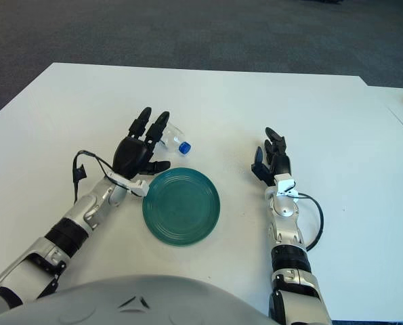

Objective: Put the bottle into the plate.

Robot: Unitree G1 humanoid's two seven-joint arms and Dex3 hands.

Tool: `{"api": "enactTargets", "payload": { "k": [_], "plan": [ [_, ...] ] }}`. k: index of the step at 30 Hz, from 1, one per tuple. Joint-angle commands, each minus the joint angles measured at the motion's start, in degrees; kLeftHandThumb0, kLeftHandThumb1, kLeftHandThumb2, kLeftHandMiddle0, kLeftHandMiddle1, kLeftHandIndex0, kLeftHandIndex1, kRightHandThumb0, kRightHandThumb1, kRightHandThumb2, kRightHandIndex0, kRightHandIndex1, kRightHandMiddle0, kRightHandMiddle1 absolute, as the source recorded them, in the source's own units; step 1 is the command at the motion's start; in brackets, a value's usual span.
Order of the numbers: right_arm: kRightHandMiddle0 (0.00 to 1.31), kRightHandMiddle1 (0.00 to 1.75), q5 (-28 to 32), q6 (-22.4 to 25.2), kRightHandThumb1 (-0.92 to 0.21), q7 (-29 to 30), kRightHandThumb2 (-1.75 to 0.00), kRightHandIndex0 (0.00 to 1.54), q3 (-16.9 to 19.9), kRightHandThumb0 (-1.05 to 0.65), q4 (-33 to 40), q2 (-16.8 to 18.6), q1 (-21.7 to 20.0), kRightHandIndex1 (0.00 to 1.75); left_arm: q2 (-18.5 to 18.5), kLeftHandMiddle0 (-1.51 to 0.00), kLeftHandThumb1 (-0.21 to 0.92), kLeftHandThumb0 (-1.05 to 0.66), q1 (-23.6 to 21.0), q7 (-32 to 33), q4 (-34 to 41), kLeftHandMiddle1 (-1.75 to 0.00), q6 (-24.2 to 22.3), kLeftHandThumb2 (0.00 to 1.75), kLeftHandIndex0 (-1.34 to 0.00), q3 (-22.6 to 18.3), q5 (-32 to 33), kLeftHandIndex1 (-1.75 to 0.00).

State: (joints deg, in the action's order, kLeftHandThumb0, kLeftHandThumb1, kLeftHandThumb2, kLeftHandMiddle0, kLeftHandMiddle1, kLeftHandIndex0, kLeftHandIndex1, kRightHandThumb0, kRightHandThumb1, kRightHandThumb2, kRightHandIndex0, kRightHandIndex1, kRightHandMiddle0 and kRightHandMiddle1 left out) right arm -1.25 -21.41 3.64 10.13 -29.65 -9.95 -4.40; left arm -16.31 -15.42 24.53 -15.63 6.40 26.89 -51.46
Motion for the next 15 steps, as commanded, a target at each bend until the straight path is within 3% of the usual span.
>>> {"api": "enactTargets", "payload": {
  "k": [1, 10, 15],
  "plan": [
    [0.0, 0.52, -0.4, 3.0, -0.92, -0.3, -0.79, 0.17, -1.1, -0.68, -4.4, 1.5, 3.4, 0.0, -1.0, -0.11, 0.92, -1.05, -1.9, -4.1, 2.7, -0.03, -0.6, 0.64, -0.07, -1.0, 0.9, -0.04],
    [0.0, 0.54, -0.1, 1.9, -0.92, 0.0, -0.78, 0.18, -1.6, -0.68, -4.3, 2.2, 3.7, 0.0, -1.9, -0.22, 0.92, -1.05, -4.4, -7.9, 1.9, -0.01, 0.3, 0.53, -0.14, -1.6, 1.3, -0.14],
    [0.0, 0.55, 0.1, 1.9, -0.92, 0.1, -0.76, 0.18, -1.7, -0.69, -4.7, 2.7, 3.6, 0.0, -2.2, -0.27, 0.92, -1.05, -7.2, -6.7, -0.5, -0.01, 2.1, 0.55, -0.03, -1.6, 0.9, -0.54]
  ]
}}
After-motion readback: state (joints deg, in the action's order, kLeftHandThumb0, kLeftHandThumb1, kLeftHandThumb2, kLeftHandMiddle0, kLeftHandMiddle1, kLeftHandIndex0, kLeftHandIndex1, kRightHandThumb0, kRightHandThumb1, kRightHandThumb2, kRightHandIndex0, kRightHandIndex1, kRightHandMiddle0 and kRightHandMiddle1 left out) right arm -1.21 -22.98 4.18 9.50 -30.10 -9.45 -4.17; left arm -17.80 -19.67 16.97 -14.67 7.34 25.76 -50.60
